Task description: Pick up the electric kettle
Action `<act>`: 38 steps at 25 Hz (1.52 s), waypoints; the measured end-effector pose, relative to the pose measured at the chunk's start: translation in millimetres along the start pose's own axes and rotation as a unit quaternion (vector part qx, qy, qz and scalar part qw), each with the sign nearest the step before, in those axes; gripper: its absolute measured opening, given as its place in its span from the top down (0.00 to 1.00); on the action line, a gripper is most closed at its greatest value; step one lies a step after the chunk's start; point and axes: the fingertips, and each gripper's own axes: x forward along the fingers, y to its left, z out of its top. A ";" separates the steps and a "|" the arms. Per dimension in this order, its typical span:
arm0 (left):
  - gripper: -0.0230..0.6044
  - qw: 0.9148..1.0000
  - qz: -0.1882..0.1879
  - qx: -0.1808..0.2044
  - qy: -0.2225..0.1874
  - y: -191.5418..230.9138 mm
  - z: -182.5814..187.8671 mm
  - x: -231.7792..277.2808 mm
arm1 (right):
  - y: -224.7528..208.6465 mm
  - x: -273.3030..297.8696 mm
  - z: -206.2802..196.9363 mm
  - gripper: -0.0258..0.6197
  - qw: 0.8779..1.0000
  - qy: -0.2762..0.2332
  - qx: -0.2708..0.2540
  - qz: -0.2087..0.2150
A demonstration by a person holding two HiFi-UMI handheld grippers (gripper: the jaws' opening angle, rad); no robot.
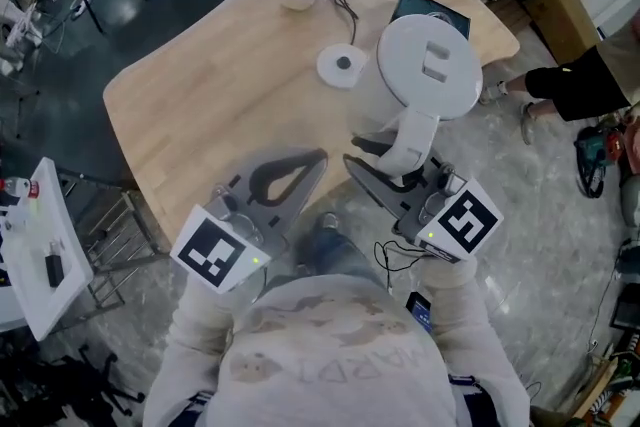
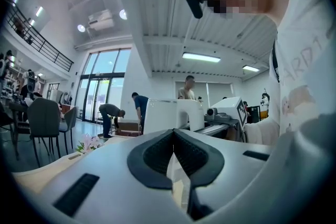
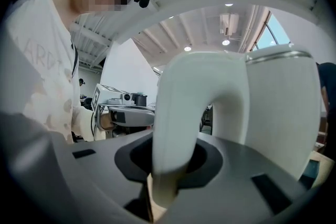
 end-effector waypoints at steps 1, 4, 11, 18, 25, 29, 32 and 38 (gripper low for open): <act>0.94 1.000 -0.004 0.003 0.000 -5.6 0.7 -3.4 | 7.8 -4.8 1.4 0.83 1.000 -0.001 0.001 -0.004; 0.94 1.000 -0.017 0.010 -0.003 -22.4 2.7 -13.0 | 29.5 -19.1 2.9 0.83 1.000 -0.001 0.006 -0.020; 0.94 0.999 -0.042 0.017 -0.007 -53.0 7.5 -30.9 | 65.3 -45.3 8.6 0.83 0.998 -0.009 0.022 -0.059; 0.94 0.998 -0.057 0.025 -0.007 -88.9 5.4 -48.5 | 102.1 -72.8 15.9 0.83 0.997 -0.013 0.015 -0.081; 0.94 0.998 -0.062 0.027 -0.010 -109.6 9.5 -63.9 | 126.0 -83.3 28.3 0.83 0.996 -0.025 0.012 -0.085; 0.94 0.997 -0.062 0.033 -0.015 -117.3 13.3 -69.8 | 134.8 -85.8 33.2 0.83 0.996 -0.031 0.005 -0.084; 0.94 0.997 -0.060 0.034 -0.017 -120.0 13.6 -72.5 | 139.1 -85.4 33.1 0.83 0.996 -0.027 -0.006 -0.082; 0.94 0.997 -0.060 0.038 -0.020 -121.3 14.3 -82.3 | 149.0 -78.7 35.6 0.83 0.997 -0.026 -0.012 -0.078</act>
